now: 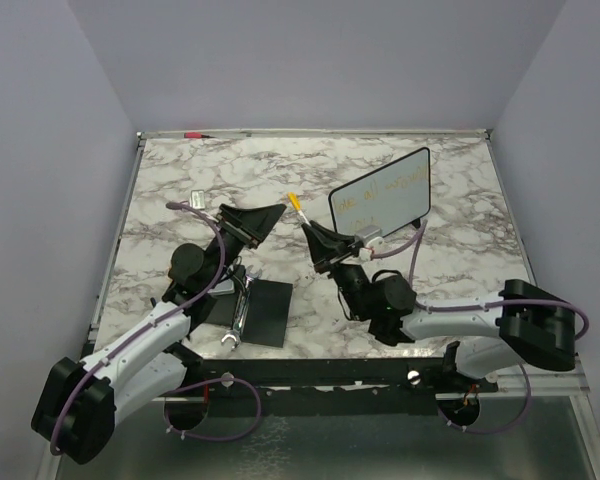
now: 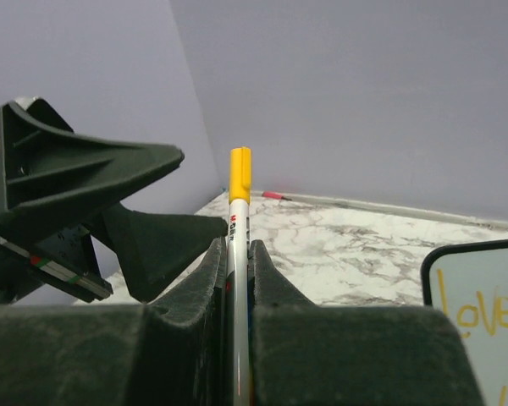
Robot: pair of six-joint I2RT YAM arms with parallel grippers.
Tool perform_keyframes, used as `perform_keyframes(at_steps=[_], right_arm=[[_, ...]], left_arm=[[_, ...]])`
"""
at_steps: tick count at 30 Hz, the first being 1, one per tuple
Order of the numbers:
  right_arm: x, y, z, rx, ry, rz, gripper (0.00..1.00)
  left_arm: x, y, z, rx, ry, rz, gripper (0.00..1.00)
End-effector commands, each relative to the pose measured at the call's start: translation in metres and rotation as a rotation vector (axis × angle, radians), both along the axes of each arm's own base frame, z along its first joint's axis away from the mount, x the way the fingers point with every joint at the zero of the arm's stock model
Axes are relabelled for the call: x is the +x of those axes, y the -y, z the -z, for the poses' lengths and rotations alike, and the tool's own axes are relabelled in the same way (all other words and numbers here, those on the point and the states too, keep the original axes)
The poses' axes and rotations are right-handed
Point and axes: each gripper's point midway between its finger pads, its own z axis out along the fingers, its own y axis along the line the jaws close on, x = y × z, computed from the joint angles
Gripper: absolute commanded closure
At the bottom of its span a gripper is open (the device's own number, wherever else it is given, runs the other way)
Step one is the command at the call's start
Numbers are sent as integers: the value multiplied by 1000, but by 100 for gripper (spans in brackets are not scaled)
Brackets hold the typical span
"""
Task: Write a sentence on the whiteboard
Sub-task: Close the whiteboard marker at the center of the board.
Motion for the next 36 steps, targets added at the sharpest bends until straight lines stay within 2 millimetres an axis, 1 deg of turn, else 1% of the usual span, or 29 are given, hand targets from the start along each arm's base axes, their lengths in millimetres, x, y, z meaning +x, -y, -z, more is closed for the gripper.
perform_keyframes(at_steps=[1,4,5,6,9,10,11,14,18,24,33,36], right_arm=[[-14,32,-39,157,25,-23,99],[-29,41,-55,214,39,-105,99],[-35,44,-60,233,43,-136,99],[-39,45,-64,238,49,-159,99],[-45,46,-69,253,46,-198,99],[-46,46,-70,253,45,-204,99],[-47,46,-70,253,45,-208,99],[-49,45,-70,253,43,-223,99],[-52,41,-70,257,37,-256,99],[-53,35,-67,249,26,-276,99],[-53,29,-62,231,12,-284,99],[-52,28,-61,227,8,-282,99]], left_arm=[[-15,15,-19,121,114,88,26],[-23,25,-36,152,187,158,25],[-25,29,-46,153,216,181,23],[-28,32,-49,160,229,203,22],[-36,40,-73,162,306,262,20],[-39,42,-75,169,320,281,20],[-42,43,-83,172,347,295,20],[-49,47,-91,182,388,334,19],[-52,49,-95,183,400,354,19],[-50,49,-93,177,387,350,31],[-51,47,-102,147,407,339,49],[-52,47,-102,140,406,344,58]])
